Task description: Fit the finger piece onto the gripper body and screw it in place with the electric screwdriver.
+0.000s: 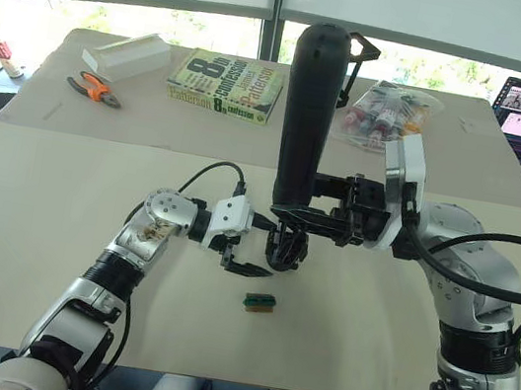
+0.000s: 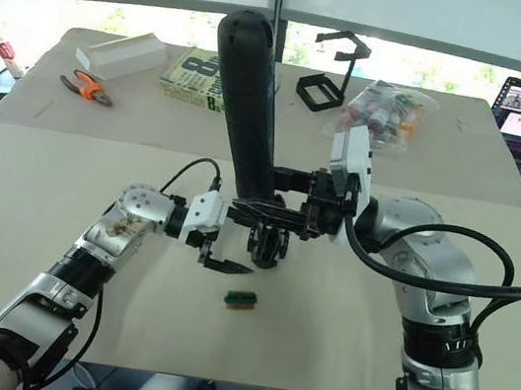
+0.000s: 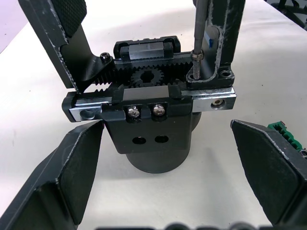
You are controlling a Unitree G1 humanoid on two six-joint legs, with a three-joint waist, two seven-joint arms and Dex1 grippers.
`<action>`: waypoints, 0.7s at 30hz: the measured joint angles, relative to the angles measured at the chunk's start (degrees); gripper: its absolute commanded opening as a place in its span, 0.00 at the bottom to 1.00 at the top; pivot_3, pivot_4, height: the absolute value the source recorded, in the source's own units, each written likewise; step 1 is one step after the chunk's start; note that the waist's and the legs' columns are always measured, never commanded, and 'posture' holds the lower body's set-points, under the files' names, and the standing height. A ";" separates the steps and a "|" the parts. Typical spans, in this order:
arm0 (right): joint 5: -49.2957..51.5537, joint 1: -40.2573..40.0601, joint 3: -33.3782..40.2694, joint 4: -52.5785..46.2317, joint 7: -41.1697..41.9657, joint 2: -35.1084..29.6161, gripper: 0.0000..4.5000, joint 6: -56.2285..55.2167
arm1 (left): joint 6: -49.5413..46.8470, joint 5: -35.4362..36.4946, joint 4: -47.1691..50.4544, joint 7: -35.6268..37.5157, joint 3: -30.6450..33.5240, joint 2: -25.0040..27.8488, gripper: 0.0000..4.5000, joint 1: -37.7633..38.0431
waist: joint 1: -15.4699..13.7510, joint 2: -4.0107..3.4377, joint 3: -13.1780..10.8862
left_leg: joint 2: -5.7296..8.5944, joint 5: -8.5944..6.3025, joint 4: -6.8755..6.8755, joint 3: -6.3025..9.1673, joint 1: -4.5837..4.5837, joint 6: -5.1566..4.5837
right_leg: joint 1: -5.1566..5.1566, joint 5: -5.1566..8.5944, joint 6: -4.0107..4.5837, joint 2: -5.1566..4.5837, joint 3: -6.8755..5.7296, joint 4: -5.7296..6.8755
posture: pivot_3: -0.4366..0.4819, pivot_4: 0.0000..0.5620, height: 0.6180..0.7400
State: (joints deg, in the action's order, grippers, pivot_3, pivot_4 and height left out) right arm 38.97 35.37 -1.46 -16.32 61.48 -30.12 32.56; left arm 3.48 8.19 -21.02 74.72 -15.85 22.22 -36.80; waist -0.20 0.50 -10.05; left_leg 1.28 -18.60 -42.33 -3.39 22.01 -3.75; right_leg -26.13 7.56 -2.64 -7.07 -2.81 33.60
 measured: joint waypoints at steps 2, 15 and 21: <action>-0.02 0.00 0.00 0.01 0.09 0.00 0.42 -0.01 | 0.00 0.00 0.00 0.00 0.00 0.00 1.00 0.00 | 0.00 0.00 0.00 | 0.00 0.00 0.00 0.00 0.00 0.00 | 0.00 0.00 0.00 0.00 0.00 0.00 | 0.48 0.27 1.00; -0.02 0.14 0.00 0.05 0.39 -0.26 0.42 0.00 | 0.00 -0.02 -0.14 0.03 0.00 -0.04 1.00 -0.08 | 0.00 0.00 0.00 | 0.00 0.00 0.00 0.00 0.00 0.00 | 0.00 0.00 0.00 0.00 0.00 0.00 | 0.48 0.27 1.00; -0.01 0.32 0.01 0.06 0.39 -0.42 0.42 0.00 | 0.03 -0.08 -0.16 0.05 0.00 -0.02 1.00 -0.08 | 0.00 0.00 0.00 | -0.01 0.00 0.00 0.00 0.00 0.00 | 0.00 0.00 0.00 0.00 0.00 0.00 | 0.48 0.27 1.00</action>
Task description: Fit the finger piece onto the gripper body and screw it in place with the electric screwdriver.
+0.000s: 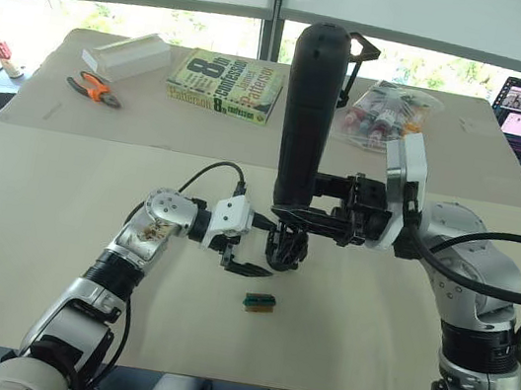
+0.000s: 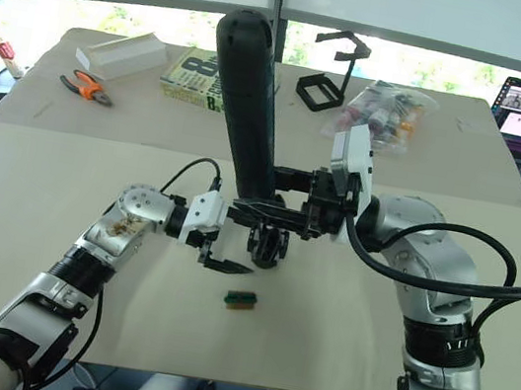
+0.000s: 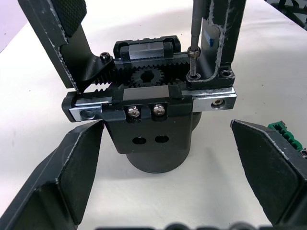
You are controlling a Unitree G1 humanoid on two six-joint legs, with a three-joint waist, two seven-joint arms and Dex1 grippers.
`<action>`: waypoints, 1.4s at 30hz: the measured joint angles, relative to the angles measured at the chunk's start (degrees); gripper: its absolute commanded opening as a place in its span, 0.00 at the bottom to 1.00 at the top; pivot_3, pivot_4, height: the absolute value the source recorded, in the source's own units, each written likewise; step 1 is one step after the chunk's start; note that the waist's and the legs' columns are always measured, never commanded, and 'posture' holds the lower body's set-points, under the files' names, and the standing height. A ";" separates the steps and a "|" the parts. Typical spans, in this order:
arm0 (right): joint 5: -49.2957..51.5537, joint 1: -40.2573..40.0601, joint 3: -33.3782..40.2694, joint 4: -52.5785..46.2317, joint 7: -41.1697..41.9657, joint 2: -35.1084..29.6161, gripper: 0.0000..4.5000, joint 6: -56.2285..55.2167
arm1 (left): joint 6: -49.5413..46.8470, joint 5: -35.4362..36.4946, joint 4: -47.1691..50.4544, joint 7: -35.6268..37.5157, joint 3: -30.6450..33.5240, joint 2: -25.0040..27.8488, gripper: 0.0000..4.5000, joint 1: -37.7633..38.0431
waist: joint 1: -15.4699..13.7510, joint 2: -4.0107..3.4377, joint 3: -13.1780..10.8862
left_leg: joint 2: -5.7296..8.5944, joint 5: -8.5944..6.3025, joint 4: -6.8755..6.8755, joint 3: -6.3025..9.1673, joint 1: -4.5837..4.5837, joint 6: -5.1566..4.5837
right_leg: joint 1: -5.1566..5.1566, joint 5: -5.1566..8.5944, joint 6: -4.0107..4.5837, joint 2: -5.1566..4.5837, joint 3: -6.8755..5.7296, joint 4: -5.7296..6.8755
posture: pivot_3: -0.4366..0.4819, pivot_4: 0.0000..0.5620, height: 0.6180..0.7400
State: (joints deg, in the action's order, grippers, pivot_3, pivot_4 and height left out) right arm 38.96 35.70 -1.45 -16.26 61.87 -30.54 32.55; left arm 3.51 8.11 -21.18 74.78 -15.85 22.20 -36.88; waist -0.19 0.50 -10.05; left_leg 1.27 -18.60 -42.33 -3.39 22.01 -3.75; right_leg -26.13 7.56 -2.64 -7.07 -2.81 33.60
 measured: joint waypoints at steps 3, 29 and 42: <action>0.00 0.00 0.00 0.05 0.00 -0.02 0.42 0.00 | 0.02 -0.02 0.00 0.00 0.00 0.00 1.00 0.00 | 0.00 0.00 0.00 | 0.00 0.00 0.00 0.00 0.00 0.00 | 0.00 0.00 0.00 0.00 0.00 0.00 | 0.48 0.27 1.00; -1.81 -1.17 -0.30 0.06 -0.03 0.87 0.42 -1.57 | 1.38 -0.98 -2.19 -1.04 -0.11 -0.94 1.00 0.00 | -0.02 0.00 0.00 | 0.01 0.00 -0.01 0.00 0.00 0.00 | 0.00 0.00 0.00 0.00 0.00 0.01 | 0.48 0.27 1.00; -1.79 -1.67 -0.31 0.07 -0.75 0.95 0.42 -1.58 | 1.40 -1.51 -6.47 -3.23 -0.75 -6.19 1.00 -1.42 | -0.12 0.01 0.00 | 0.02 0.00 -0.02 0.00 0.00 -0.01 | 0.00 0.00 0.00 0.00 0.00 0.02 | 0.48 0.27 1.00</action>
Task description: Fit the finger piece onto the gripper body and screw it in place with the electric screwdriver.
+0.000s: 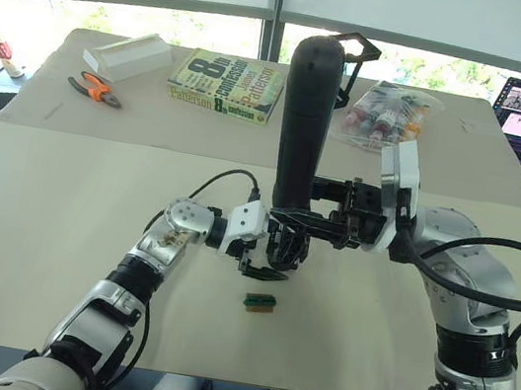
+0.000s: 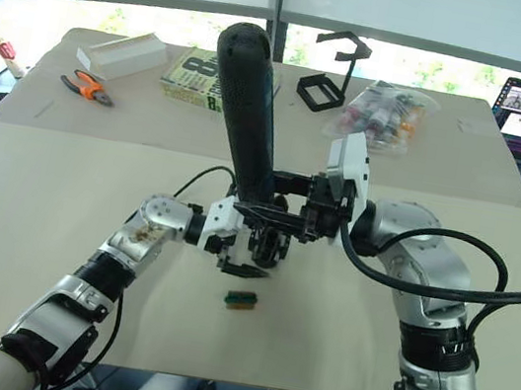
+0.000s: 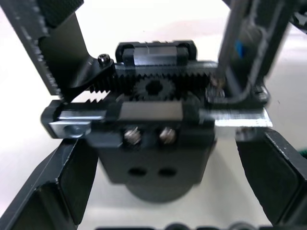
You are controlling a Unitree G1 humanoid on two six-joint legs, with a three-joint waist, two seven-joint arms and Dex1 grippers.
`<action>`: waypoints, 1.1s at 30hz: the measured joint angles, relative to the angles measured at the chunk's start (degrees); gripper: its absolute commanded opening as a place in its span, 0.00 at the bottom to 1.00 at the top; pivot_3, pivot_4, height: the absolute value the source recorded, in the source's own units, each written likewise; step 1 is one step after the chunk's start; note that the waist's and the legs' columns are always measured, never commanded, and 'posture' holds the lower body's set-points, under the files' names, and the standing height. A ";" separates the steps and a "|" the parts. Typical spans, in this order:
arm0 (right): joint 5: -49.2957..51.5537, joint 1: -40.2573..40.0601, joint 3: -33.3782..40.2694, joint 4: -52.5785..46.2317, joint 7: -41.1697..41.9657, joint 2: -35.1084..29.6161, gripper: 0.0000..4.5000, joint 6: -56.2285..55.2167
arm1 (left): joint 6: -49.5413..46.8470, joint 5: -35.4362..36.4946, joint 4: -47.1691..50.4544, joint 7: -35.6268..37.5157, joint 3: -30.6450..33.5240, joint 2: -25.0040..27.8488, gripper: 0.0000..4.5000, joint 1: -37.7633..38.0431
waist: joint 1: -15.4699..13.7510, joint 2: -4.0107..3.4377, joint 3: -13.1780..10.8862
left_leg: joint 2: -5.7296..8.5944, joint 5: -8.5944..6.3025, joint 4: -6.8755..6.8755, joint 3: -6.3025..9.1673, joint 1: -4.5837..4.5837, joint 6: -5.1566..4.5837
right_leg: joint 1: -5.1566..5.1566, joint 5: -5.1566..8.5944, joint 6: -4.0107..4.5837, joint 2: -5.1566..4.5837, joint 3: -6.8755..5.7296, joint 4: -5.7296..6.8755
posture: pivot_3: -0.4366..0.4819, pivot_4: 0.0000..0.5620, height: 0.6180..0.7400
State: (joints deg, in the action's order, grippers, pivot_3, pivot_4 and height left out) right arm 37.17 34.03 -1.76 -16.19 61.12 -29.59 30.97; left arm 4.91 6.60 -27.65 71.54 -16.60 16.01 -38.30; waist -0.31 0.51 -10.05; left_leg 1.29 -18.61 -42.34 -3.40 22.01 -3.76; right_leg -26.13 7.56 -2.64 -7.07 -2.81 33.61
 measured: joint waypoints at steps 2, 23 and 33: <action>0.00 -0.02 0.00 0.00 -0.06 0.00 0.42 0.00 | 0.14 -0.35 -0.62 -0.22 -0.21 -0.38 0.94 -0.25 | -0.02 0.00 0.00 | 0.00 0.00 -0.01 0.00 0.00 0.00 | 0.00 0.00 0.00 0.00 0.00 0.01 | 0.48 0.27 1.00; -2.35 -4.28 -1.29 -0.45 -1.55 0.78 0.42 -6.47 | 4.12 -1.33 -7.13 -0.67 -0.26 -0.82 0.63 -2.55 | -0.16 0.11 0.28 | -0.16 -0.24 -0.01 0.02 -0.67 -0.41 | 0.63 -0.02 0.03 -0.01 0.04 0.09 | 0.48 0.27 1.00; -2.69 -4.41 -2.54 1.21 -2.21 0.84 0.42 -7.63 | 4.08 -2.07 -7.21 -1.03 -0.23 -0.73 0.63 -2.55 | -0.13 0.12 0.37 | -0.21 -0.25 0.13 0.07 -0.97 -0.41 | 0.95 -0.06 0.11 -0.01 0.02 -0.39 | 0.48 0.27 1.00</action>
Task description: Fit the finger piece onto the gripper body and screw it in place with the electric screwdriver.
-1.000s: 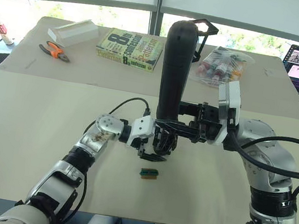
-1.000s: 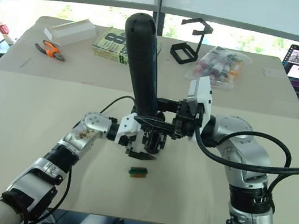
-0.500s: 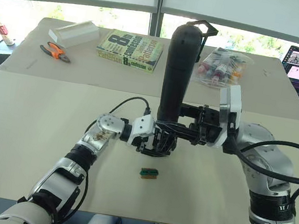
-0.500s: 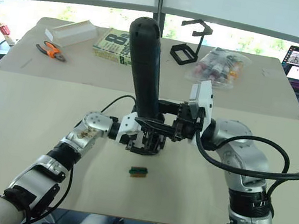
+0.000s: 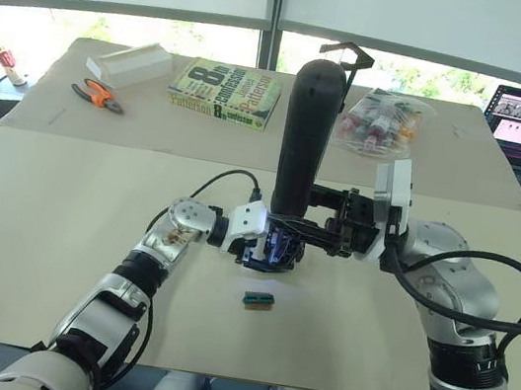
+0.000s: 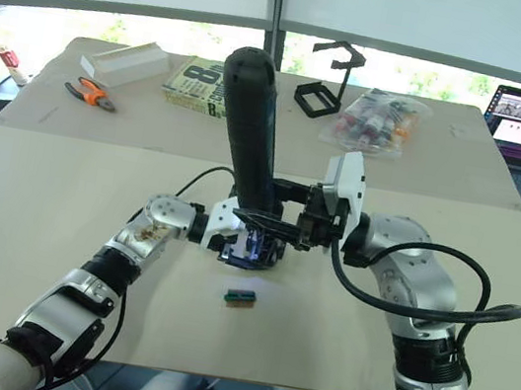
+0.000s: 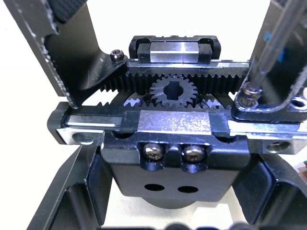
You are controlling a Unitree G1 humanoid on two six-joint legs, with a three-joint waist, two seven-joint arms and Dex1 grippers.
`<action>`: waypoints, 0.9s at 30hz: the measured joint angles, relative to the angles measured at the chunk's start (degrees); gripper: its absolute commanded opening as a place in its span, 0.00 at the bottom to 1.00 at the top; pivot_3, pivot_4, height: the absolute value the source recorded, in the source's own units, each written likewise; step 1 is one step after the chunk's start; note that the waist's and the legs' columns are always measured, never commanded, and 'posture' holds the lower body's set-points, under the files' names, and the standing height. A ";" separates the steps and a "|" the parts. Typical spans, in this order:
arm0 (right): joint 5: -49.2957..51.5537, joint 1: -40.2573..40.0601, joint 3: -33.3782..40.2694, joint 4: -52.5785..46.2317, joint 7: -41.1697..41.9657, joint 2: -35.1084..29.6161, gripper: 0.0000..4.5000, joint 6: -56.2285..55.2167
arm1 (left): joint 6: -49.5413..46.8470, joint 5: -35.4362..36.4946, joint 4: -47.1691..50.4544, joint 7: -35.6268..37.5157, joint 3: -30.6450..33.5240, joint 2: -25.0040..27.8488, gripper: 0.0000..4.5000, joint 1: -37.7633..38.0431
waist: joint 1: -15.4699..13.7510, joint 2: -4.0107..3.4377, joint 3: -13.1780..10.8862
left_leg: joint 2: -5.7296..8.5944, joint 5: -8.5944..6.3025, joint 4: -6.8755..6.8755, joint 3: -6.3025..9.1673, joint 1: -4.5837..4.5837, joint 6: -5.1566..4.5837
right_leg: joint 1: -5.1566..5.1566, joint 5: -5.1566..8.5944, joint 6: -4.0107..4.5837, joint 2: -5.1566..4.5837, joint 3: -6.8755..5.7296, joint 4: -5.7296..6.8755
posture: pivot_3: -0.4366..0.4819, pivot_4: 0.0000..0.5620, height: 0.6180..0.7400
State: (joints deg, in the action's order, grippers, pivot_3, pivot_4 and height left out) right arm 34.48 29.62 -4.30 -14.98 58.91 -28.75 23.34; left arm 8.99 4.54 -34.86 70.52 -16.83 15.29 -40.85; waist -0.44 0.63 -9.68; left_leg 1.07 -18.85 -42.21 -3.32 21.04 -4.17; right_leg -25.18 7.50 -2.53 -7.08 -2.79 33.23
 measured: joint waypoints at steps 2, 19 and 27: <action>0.00 -0.03 -0.37 0.18 -0.24 0.26 0.42 -0.26 | -0.08 0.00 0.00 0.00 0.00 0.06 0.63 0.01 | 0.01 0.01 0.04 | 0.00 0.00 0.00 0.00 0.00 0.00 | 0.00 0.00 0.00 0.00 0.00 0.00 | 0.48 0.27 1.00; -1.54 -0.65 -3.19 2.41 -0.20 0.24 0.42 -6.73 | -0.57 -0.07 0.01 -0.07 -0.01 0.28 0.63 0.19 | 0.14 0.14 0.39 | -0.03 -0.01 0.04 0.01 -0.02 -0.01 | 0.00 0.00 0.01 0.00 0.00 -0.03 | 0.48 0.27 1.00; -1.62 0.40 -3.12 2.60 -0.22 0.13 0.42 -6.28 | -0.60 -0.06 0.05 -0.07 -0.01 0.31 0.63 0.23 | 0.14 0.14 0.41 | -0.03 -0.01 0.07 0.02 -0.02 -0.01 | -0.01 0.00 0.01 0.00 0.00 -0.04 | 0.48 0.27 1.00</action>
State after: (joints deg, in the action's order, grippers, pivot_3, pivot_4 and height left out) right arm 32.87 30.02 -7.42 -12.38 58.69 -28.63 17.06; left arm 8.38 4.48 -34.81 70.44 -16.84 15.59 -40.62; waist -0.30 0.77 -9.27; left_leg 1.04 -18.86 -42.15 -3.31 21.02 -4.19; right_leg -25.19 7.50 -2.52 -7.08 -2.79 33.18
